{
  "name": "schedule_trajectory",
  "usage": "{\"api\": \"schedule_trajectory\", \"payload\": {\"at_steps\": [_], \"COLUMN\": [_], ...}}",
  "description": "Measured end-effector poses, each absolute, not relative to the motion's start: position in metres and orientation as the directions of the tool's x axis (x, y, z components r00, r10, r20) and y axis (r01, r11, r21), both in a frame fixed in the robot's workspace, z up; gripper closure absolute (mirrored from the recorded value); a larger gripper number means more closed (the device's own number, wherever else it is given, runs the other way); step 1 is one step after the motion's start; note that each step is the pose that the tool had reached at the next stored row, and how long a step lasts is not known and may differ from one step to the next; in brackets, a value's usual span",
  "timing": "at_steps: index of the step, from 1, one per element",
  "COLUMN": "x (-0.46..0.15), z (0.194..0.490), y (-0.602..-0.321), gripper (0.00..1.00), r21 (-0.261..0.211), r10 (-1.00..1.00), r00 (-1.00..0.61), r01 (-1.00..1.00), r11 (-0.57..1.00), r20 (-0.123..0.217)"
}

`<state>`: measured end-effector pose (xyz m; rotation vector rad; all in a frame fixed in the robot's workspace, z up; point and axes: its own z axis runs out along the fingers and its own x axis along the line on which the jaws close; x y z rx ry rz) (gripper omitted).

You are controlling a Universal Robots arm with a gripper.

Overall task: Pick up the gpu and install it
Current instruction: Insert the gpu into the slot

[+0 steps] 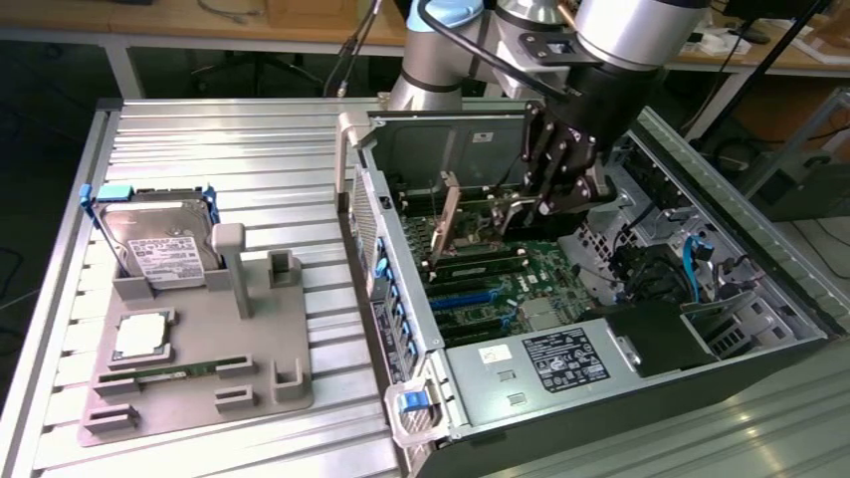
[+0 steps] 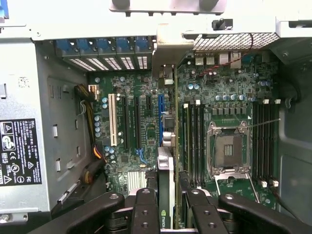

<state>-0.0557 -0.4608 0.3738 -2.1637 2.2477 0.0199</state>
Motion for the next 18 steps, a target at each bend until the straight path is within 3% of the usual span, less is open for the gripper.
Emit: {"api": "schedule_trajectory", "payload": {"at_steps": [18], "x": [-0.0557], "z": [0.3687], "y": [-0.4608], "gripper": [0.73], "r21": [-0.006], "r10": [-0.999], "r00": [-0.038], "r01": [-0.999], "r11": [0.038], "r20": [-0.025]}}
